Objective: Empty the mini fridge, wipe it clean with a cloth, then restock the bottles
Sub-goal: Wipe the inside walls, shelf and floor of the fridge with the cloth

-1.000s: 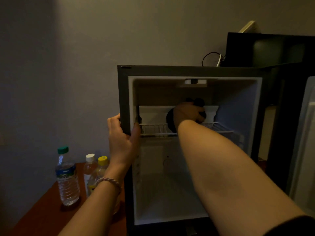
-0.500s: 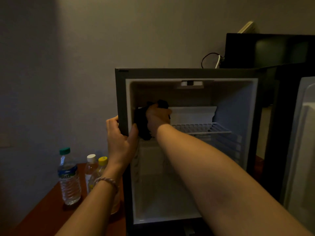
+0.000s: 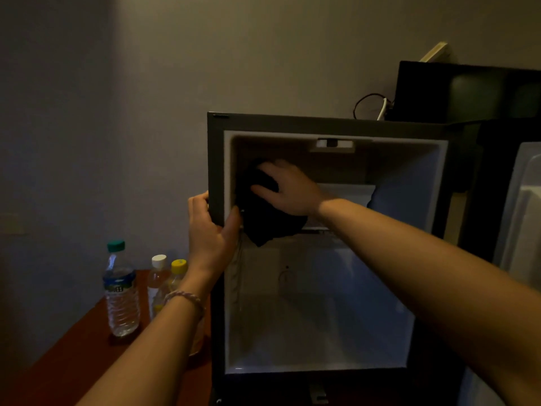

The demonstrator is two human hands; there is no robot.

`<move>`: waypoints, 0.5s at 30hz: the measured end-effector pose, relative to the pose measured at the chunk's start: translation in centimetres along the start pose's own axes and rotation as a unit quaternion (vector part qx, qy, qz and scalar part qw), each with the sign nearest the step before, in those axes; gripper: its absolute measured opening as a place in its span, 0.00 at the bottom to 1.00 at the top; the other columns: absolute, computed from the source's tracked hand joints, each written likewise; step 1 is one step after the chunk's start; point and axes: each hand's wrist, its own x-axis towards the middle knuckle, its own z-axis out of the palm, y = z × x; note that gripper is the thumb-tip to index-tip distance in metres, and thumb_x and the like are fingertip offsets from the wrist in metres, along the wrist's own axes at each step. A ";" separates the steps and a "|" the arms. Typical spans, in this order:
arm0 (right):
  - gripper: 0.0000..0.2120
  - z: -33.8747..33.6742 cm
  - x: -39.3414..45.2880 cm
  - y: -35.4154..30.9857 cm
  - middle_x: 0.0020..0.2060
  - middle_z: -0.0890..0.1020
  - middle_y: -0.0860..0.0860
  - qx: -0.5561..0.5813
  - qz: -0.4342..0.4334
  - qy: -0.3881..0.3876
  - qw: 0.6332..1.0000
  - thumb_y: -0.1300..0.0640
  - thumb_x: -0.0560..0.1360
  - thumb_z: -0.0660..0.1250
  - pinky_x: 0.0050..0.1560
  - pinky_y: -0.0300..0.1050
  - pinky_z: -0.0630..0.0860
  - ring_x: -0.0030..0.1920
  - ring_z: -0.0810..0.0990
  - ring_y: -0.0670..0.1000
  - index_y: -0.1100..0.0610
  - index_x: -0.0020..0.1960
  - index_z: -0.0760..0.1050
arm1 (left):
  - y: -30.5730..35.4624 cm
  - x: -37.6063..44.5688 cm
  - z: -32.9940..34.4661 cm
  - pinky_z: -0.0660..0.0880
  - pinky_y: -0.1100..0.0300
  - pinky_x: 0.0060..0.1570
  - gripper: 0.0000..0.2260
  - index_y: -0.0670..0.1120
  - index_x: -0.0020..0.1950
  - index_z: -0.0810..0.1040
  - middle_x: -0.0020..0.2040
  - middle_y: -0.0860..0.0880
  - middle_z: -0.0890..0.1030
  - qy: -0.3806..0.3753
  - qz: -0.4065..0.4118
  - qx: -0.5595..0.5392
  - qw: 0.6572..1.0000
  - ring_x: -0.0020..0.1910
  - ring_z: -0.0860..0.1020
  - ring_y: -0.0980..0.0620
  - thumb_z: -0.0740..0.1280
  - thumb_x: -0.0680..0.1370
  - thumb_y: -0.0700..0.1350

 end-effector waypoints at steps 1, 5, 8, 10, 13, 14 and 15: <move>0.22 0.3 -0.3 -0.1 0.64 0.74 0.56 -0.027 -0.008 -0.046 0.999 0.43 0.81 0.60 0.64 0.54 0.71 0.63 0.72 0.59 0.49 0.72 0.68 | 0.0 0.0 0.0 0.76 0.69 0.35 0.17 0.51 0.62 0.66 0.58 0.39 0.74 0.001 -0.001 -0.002 1.000 0.48 0.79 0.46 0.70 0.79 0.47; 0.24 1.8 -0.8 -0.8 0.74 0.65 0.49 -0.092 -0.005 -0.126 0.988 0.37 0.81 0.53 0.68 0.61 0.64 0.70 0.62 0.60 0.40 0.75 0.61 | -0.1 0.0 0.0 0.77 0.62 0.39 0.17 0.53 0.62 0.66 0.59 0.41 0.73 0.007 -0.009 0.005 1.000 0.50 0.79 0.46 0.70 0.79 0.48; 0.27 2.3 -0.8 -0.7 0.77 0.60 0.47 -0.106 -0.050 -0.113 0.987 0.33 0.79 0.52 0.70 0.59 0.65 0.72 0.62 0.58 0.41 0.76 0.61 | -0.1 0.1 0.1 0.77 0.62 0.41 0.17 0.53 0.62 0.66 0.59 0.41 0.74 0.013 -0.001 0.007 1.000 0.52 0.79 0.46 0.70 0.78 0.48; 0.30 2.6 -0.9 -0.1 0.75 0.65 0.48 -0.084 -0.064 -0.109 0.988 0.31 0.77 0.52 0.68 0.58 0.69 0.71 0.67 0.56 0.41 0.75 0.61 | -0.2 0.1 0.1 0.77 0.64 0.41 0.17 0.52 0.62 0.66 0.59 0.41 0.74 0.017 0.000 0.009 1.000 0.52 0.79 0.46 0.70 0.78 0.46; 0.32 2.8 -0.9 0.4 0.67 0.72 0.49 -0.080 -0.069 -0.113 0.988 0.28 0.73 0.57 0.61 0.56 0.74 0.64 0.73 0.54 0.40 0.74 0.63 | -0.4 0.2 0.0 0.77 0.63 0.41 0.17 0.51 0.63 0.67 0.58 0.41 0.74 0.013 0.001 0.006 1.000 0.51 0.79 0.46 0.71 0.79 0.47; 0.32 2.7 -0.8 0.3 0.64 0.73 0.49 -0.089 -0.076 -0.116 0.986 0.27 0.72 0.58 0.59 0.54 0.75 0.61 0.74 0.53 0.39 0.73 0.64 | -0.5 0.2 0.0 0.78 0.63 0.41 0.17 0.51 0.63 0.67 0.59 0.41 0.74 0.011 0.004 0.005 1.000 0.51 0.79 0.46 0.71 0.79 0.47; 0.33 2.6 -0.8 0.3 0.62 0.74 0.48 -0.097 -0.083 -0.123 0.984 0.27 0.71 0.60 0.57 0.53 0.76 0.59 0.75 0.52 0.38 0.72 0.64 | -0.6 0.2 0.0 0.77 0.63 0.41 0.17 0.50 0.63 0.67 0.59 0.42 0.74 0.012 0.007 0.005 1.000 0.51 0.79 0.47 0.71 0.78 0.47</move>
